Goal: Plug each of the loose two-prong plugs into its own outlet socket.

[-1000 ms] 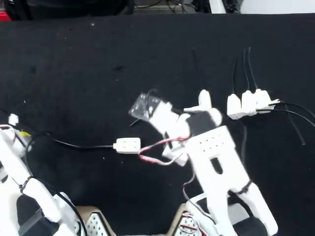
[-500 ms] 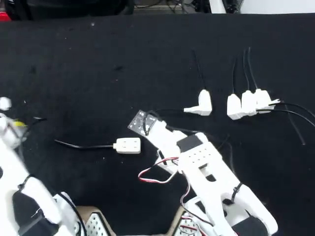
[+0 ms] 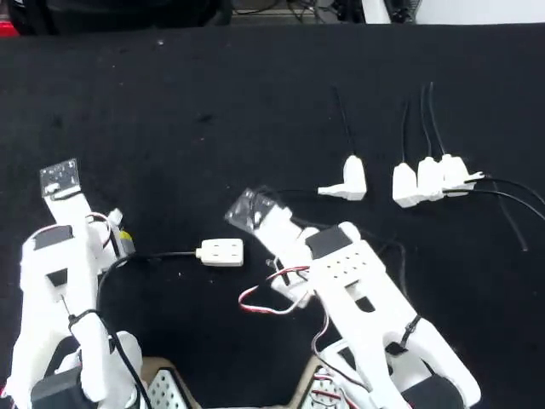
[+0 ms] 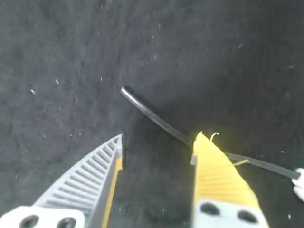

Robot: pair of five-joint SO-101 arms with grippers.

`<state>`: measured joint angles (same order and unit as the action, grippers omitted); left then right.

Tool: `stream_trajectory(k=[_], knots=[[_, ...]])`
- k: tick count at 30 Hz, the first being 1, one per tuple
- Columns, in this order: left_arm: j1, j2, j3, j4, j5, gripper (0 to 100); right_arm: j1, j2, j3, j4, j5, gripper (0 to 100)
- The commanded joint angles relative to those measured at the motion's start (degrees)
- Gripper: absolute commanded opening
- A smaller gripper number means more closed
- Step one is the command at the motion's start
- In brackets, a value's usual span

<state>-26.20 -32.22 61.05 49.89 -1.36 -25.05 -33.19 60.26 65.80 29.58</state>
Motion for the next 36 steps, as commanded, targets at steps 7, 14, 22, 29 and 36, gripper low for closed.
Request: stream_trajectory(k=[7, 14, 22, 29, 36], knots=[[1.10, -0.88, 0.22, -1.67, 3.34, 24, -0.44, -0.22, 8.40, -18.37, 9.76, 23.4], [0.75, -0.97, 0.22, -1.67, 3.34, 24, 2.29, 3.03, 8.75, -20.22, 12.04, 15.8], [1.10, -0.88, 0.22, -1.67, 3.34, 24, 8.53, -1.45, 1.19, -9.67, 9.14, 0.9], [1.10, -0.97, 0.31, -1.67, 3.25, 24, 8.62, -8.04, -0.40, 6.42, 4.04, 1.1], [1.10, -1.32, 0.31, -1.67, 3.16, 24, 8.53, -6.99, 9.27, -7.21, 9.85, 1.6]])
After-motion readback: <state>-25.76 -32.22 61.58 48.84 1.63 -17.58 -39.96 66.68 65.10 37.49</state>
